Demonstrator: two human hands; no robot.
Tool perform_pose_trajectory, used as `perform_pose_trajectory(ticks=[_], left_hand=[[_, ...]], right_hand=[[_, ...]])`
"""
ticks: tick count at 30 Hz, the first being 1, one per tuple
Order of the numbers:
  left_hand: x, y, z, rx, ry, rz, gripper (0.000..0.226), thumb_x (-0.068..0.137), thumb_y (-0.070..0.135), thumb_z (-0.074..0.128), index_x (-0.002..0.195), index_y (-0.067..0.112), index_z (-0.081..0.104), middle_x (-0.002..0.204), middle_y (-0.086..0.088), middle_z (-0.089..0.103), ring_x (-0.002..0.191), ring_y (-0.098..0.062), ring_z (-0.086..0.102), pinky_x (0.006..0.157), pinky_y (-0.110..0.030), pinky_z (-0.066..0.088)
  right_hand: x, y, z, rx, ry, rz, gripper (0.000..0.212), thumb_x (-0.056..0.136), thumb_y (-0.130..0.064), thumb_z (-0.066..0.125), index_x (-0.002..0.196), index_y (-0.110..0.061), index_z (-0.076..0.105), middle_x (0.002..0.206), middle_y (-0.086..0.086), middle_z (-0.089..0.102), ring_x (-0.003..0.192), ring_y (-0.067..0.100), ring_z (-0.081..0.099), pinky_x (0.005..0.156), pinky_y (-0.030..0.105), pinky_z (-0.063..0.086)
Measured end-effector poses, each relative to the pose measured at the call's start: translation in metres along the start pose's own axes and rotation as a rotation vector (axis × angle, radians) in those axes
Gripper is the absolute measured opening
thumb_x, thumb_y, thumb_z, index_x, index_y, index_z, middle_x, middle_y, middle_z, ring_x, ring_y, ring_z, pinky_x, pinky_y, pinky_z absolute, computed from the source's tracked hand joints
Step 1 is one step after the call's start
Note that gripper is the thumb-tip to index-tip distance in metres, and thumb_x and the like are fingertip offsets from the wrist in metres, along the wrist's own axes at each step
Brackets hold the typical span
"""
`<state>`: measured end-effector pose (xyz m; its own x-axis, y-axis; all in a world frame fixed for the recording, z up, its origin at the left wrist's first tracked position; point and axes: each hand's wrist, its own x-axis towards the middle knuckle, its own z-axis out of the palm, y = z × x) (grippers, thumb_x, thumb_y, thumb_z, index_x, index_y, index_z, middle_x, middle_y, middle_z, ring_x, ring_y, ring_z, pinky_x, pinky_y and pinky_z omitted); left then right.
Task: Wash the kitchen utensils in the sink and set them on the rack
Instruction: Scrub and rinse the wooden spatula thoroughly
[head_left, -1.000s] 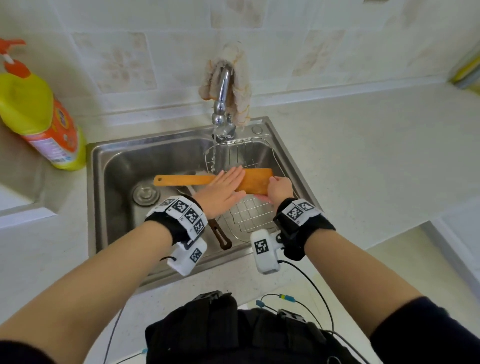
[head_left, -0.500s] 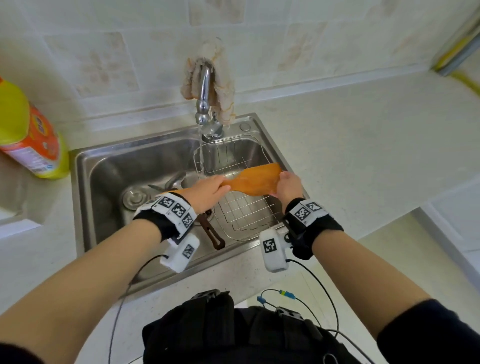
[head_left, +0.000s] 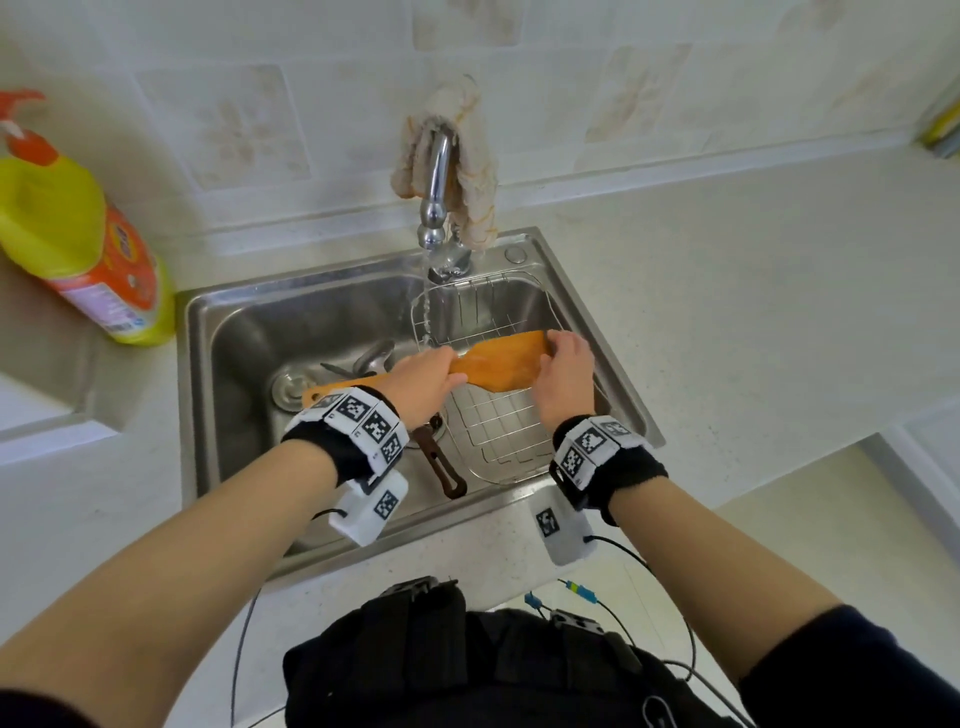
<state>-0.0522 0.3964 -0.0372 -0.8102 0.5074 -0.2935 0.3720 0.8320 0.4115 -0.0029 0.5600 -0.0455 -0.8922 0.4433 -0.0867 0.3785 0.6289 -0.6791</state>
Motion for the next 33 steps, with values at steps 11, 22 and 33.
perform_pose_trajectory(ticks=[11, 22, 33], left_hand=[[-0.008, 0.006, 0.004, 0.056, 0.043, -0.015, 0.023, 0.094, 0.017, 0.049, 0.116, 0.011, 0.050, 0.109, -0.004, 0.059, 0.096, -0.018, 0.057, 0.090, -0.031, 0.045], [-0.014, 0.008, -0.005, 0.036, 0.149, 0.003, 0.018, 0.094, 0.015, 0.050, 0.112, 0.012, 0.053, 0.109, -0.003, 0.061, 0.100, -0.020, 0.057, 0.095, -0.039, 0.043], [-0.021, 0.014, -0.005, -0.100, 0.067, 0.001, 0.020, 0.095, 0.018, 0.048, 0.112, 0.008, 0.052, 0.100, 0.000, 0.052, 0.098, -0.018, 0.054, 0.085, -0.027, 0.038]], right_hand=[[-0.021, -0.003, 0.023, -0.431, -0.225, -0.569, 0.064, 0.099, -0.043, 0.021, 0.149, -0.004, 0.012, 0.157, 0.012, 0.009, 0.146, 0.025, 0.003, 0.120, 0.040, 0.008], [-0.032, -0.020, 0.015, 0.041, -0.386, -0.606, 0.058, 0.100, -0.029, 0.034, 0.149, -0.010, 0.010, 0.154, 0.013, 0.020, 0.141, 0.016, 0.022, 0.116, 0.034, 0.025], [-0.016, -0.010, 0.009, -0.089, -0.191, -0.583, 0.042, 0.098, -0.017, 0.042, 0.137, -0.006, 0.039, 0.145, 0.010, 0.039, 0.137, 0.024, 0.032, 0.116, 0.041, 0.022]])
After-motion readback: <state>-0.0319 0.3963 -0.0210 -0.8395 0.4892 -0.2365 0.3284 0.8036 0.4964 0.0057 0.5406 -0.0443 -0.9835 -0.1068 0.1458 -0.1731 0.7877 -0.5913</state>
